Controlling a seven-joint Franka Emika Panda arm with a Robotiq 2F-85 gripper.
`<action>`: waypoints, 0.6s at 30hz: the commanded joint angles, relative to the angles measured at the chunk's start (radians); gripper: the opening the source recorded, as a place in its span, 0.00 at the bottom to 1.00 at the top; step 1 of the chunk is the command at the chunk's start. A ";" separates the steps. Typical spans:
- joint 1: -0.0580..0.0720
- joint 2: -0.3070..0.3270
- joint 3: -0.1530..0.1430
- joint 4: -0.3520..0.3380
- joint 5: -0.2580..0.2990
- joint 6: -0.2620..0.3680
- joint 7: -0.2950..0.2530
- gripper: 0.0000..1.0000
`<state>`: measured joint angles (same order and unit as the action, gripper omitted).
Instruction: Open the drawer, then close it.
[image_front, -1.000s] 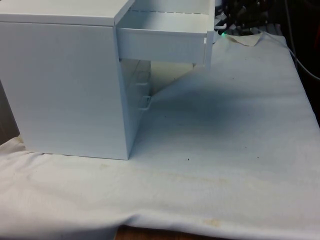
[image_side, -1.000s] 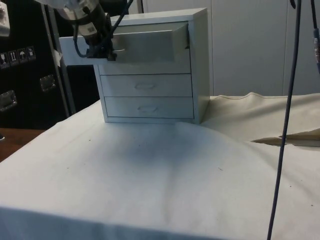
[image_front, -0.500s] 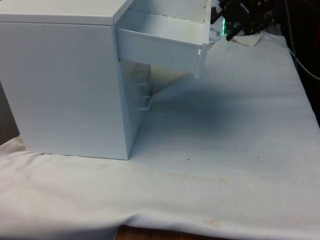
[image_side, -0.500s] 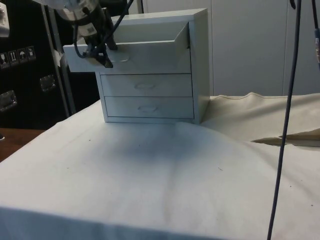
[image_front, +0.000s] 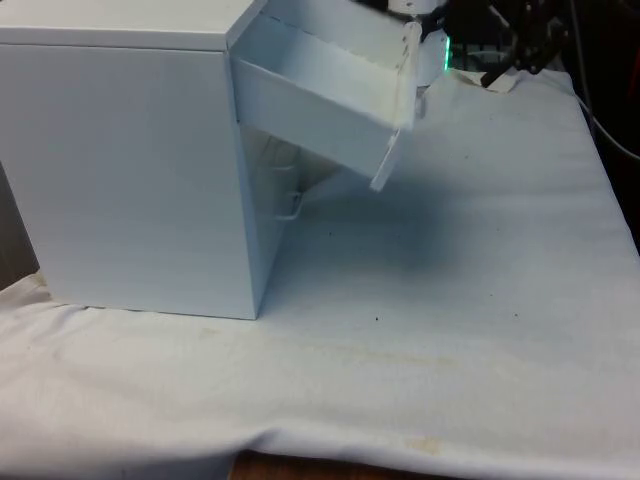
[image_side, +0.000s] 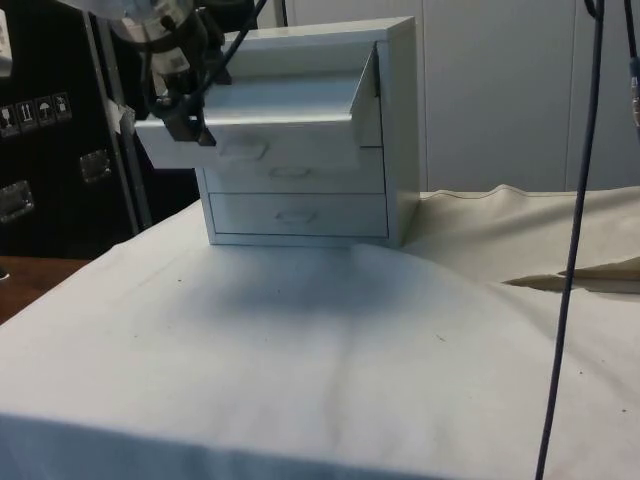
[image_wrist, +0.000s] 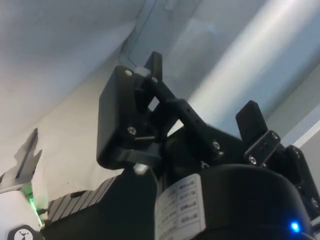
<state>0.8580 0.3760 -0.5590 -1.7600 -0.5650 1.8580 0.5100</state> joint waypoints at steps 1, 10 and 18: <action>0.004 0.009 0.005 0.012 0.004 -0.015 0.006 1.00; 0.003 0.032 0.046 0.049 0.007 -0.047 0.037 1.00; -0.003 0.049 0.076 0.066 0.012 -0.049 0.064 1.00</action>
<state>0.8580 0.4220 -0.4850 -1.6970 -0.5640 1.8090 0.5750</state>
